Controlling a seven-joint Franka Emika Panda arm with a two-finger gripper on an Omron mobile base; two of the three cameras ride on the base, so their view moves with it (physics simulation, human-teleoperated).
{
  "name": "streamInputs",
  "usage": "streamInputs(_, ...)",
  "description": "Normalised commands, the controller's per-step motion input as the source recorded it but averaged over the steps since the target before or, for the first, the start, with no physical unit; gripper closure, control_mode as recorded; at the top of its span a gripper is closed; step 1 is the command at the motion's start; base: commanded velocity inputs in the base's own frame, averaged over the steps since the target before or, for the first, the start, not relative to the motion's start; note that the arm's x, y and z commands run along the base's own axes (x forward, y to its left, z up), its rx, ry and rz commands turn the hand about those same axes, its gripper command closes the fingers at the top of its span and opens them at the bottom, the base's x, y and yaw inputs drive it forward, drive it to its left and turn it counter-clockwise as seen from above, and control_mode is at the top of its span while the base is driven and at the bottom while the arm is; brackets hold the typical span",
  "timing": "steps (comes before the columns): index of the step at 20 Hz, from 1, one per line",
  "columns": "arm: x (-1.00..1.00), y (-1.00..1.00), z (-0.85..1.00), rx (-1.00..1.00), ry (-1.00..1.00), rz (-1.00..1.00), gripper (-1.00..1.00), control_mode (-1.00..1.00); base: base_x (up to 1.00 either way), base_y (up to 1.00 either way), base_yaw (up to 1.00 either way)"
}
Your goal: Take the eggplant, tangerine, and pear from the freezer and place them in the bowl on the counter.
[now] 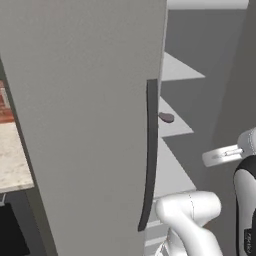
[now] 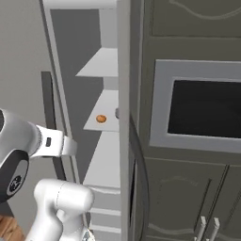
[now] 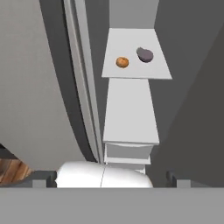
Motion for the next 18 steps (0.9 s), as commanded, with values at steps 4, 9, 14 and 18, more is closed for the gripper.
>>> streamInputs(4, 0.00, 0.00, 0.00, 0.00, 0.00, 0.00, -1.00, 1.00, 0.94, -0.29, 0.00)
streamInputs(9, 0.00, 0.00, 0.00, 0.00, 0.00, 0.00, -1.00, 1.00, 1.00, -0.06, 0.00)
streamInputs(14, 0.00, 0.00, 0.00, 0.00, 0.00, 0.00, -1.00, 1.00, 0.62, -0.11, 0.00)
streamInputs(18, 0.62, -0.08, 0.00, 0.00, -0.03, 0.00, -1.00, -1.00, 0.00, 0.00, 0.00)
